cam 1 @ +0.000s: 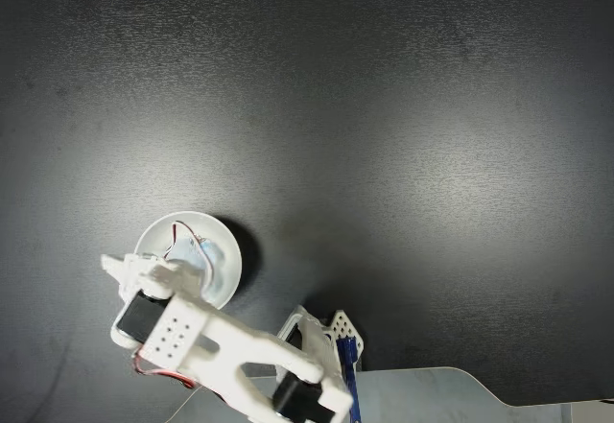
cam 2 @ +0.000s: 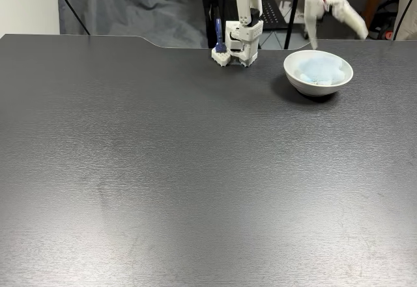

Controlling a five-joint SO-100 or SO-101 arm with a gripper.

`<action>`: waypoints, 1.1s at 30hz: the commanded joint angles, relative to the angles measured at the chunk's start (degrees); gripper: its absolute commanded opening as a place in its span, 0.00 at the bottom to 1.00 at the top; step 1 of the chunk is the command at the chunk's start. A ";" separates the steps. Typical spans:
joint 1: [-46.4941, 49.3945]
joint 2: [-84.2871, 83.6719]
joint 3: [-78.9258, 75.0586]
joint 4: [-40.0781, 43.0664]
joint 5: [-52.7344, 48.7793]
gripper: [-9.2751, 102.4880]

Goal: Grasp a skyblue doll and put it in the white bowl.

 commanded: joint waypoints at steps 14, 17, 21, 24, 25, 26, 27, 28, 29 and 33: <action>27.33 27.60 -28.92 13.45 0.09 0.36; 33.31 29.36 -28.92 14.50 -0.53 0.13; 43.42 31.99 -28.56 14.59 -0.62 0.10; 50.80 34.98 -28.39 14.68 -0.62 0.17; 53.09 36.12 -28.30 14.68 -0.62 0.18; 54.93 37.09 -27.69 14.59 -0.62 0.18; 56.07 37.79 -26.72 14.41 -0.62 0.18; 56.87 38.41 -25.66 14.15 0.09 0.17; 57.04 38.85 -24.35 13.36 0.26 0.16; 56.87 38.94 -15.82 2.02 1.76 0.06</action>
